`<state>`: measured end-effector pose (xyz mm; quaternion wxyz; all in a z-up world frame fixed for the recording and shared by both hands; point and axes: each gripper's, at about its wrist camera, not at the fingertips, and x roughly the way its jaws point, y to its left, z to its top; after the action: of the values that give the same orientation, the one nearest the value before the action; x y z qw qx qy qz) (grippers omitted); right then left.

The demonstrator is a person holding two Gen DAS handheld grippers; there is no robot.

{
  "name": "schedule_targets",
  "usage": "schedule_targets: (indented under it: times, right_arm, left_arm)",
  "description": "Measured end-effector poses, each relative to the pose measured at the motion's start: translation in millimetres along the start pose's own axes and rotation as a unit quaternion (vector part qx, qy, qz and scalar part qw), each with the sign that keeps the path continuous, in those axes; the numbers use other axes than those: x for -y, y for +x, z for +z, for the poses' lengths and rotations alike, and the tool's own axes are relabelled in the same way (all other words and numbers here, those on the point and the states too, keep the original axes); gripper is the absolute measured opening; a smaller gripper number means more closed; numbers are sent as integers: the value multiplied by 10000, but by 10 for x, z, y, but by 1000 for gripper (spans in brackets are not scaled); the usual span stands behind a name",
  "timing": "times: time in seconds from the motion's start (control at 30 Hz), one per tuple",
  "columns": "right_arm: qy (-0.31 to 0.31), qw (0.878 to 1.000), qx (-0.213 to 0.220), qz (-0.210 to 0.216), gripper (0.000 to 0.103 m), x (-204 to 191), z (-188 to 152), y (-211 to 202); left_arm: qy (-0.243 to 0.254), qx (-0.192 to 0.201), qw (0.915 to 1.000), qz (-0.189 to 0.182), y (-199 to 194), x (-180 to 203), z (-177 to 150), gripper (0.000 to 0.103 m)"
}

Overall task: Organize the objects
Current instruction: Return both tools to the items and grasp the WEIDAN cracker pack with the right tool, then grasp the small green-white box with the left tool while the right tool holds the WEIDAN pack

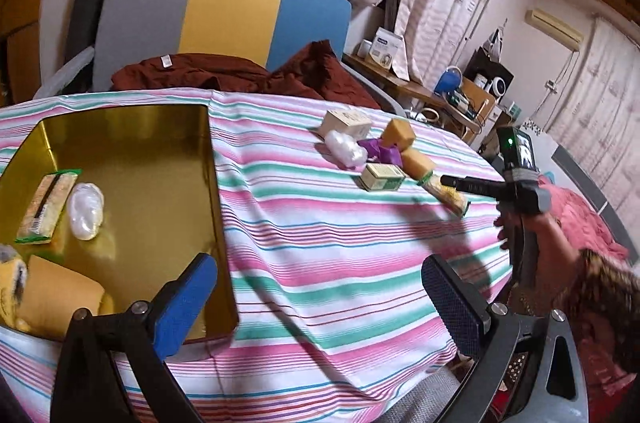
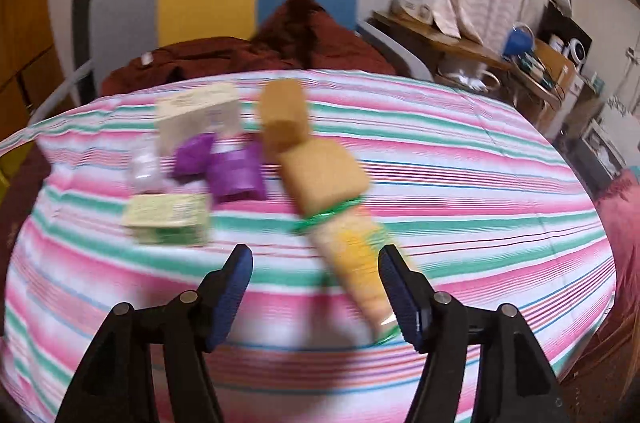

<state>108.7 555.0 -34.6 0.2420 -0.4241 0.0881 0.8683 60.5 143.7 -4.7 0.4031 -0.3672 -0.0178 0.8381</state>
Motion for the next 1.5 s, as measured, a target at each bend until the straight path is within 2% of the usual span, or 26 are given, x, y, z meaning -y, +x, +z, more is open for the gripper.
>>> schedule_targets:
  times: [0.13,0.23,0.37,0.43,0.53,0.7,0.8,0.87,0.93,1.03,1.13,1.23,1.37,1.5]
  right_arm:
    - [278,9980,-470,305,66,323,35,268]
    - [228,9963,-660,491,66,394,8,400]
    - [69,9953,-709,655,66,373,-60,432]
    - [-57,9952,-683,693,59,305,-111,414]
    - [-380,9959,-655,492,56,179,-164,381]
    - [-267,9957,-626,626,54,200,-168,419]
    - [-259,9956,-642,633,51,190,-174,411]
    - [-230,9942,-817,661,50,155,-157,399]
    - [-239,9926,-953,716,49,145,-172,361]
    - [-218,9927,-909,758,49,163,-224,331]
    - [-32,9924,-951,782,49,177,-202,342]
    - [120,9915,-998,830,49,194,-186,351]
    - [302,9898,-1040,926,49,190,-164,353]
    - [479,9877,-1070,1036,49,229,-139,375]
  left_arm:
    - [125,-117,9999,-24,61,96,-20,103]
    - [226,-220,9995,-58,121,181,-29,103]
    - [391,-363,9986,-58,208,298,-33,103]
    - [440,-412,9982,-72,243,347,-28,103]
    - [528,-478,9974,-85,304,417,6,103]
    - [915,-496,9946,20,487,618,103,103]
    - [1326,-483,9897,261,712,765,196,103]
    - [1591,-545,9850,377,922,856,267,103]
    - [1799,-634,9808,417,1111,931,332,103]
    - [2137,-654,9734,498,1423,1063,419,103]
    - [2288,-768,9684,625,1753,1178,526,103]
    - [2432,-715,9652,648,2001,1290,657,103]
    - [2967,-697,9491,802,2348,1451,838,103]
    - [3301,-921,9358,822,2629,1487,879,102]
